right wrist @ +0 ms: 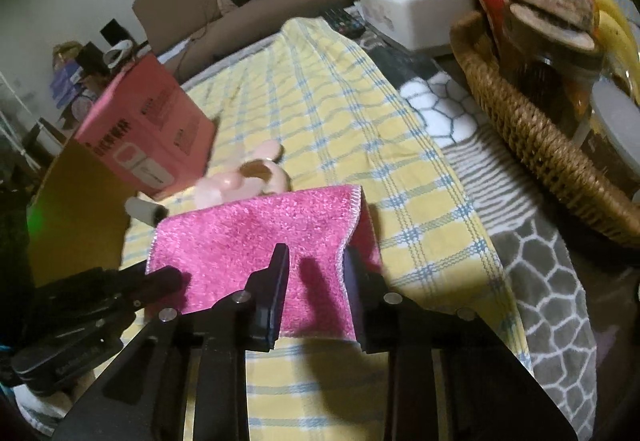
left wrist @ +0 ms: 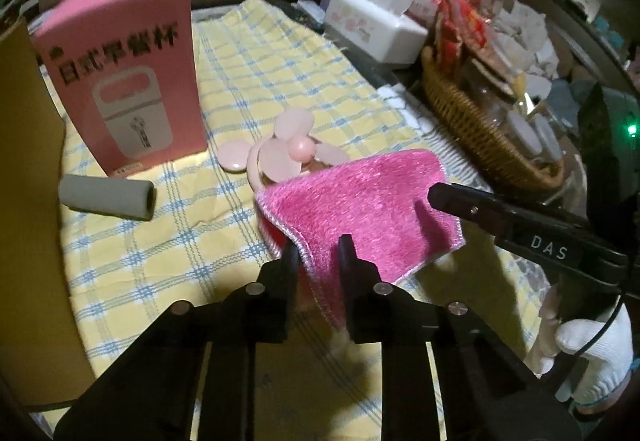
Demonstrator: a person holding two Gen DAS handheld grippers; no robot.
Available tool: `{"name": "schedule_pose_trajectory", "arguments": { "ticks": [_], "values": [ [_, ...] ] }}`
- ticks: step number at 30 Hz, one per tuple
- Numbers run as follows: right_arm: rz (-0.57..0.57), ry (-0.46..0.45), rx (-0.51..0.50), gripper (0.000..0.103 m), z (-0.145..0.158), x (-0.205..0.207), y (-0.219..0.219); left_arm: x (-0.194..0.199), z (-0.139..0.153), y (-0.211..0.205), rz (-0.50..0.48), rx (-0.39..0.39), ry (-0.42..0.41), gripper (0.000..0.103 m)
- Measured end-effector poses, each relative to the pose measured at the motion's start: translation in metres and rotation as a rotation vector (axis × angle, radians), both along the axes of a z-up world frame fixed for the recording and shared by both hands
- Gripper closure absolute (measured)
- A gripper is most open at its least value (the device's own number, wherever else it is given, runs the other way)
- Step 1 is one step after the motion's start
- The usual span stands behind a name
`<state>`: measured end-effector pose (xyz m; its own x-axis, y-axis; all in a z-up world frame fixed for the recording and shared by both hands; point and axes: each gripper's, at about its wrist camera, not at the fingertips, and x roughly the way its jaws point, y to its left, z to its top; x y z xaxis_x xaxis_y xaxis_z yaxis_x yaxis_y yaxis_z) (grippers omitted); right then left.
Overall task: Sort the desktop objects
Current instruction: 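Pinch the pink cloth edge with the left gripper while the right pinches beside it, then carry the pink cloth into the cardboard box and open both grippers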
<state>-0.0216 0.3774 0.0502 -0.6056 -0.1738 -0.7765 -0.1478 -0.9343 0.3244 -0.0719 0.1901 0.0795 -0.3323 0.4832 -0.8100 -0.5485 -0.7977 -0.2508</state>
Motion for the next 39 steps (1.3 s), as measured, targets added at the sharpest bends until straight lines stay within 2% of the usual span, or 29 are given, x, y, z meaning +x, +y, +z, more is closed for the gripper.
{"name": "schedule_pose_trajectory", "arguments": {
  "ticks": [5,14,20,26,33,39],
  "values": [
    [0.016,0.034,0.013,0.076,0.028,0.009,-0.015,0.010,0.030,-0.011,0.003,0.023,0.038,0.088],
    [0.045,0.126,0.038,0.076,0.098,0.028,-0.049,0.030,0.107,-0.054,0.035,0.082,0.150,0.088],
    [0.096,0.188,0.070,0.076,0.145,0.038,-0.094,0.040,0.150,-0.096,0.075,0.120,0.204,0.088],
    [0.155,0.243,0.064,0.076,0.183,0.040,-0.142,0.049,0.187,-0.160,0.141,0.152,0.261,0.088],
    [0.267,0.276,0.078,0.076,0.205,0.029,-0.223,0.051,0.209,-0.243,0.228,0.155,0.303,0.088],
    [0.336,0.273,0.048,0.076,0.200,0.014,-0.283,0.046,0.204,-0.302,0.289,0.133,0.305,0.088]
  ]
}}
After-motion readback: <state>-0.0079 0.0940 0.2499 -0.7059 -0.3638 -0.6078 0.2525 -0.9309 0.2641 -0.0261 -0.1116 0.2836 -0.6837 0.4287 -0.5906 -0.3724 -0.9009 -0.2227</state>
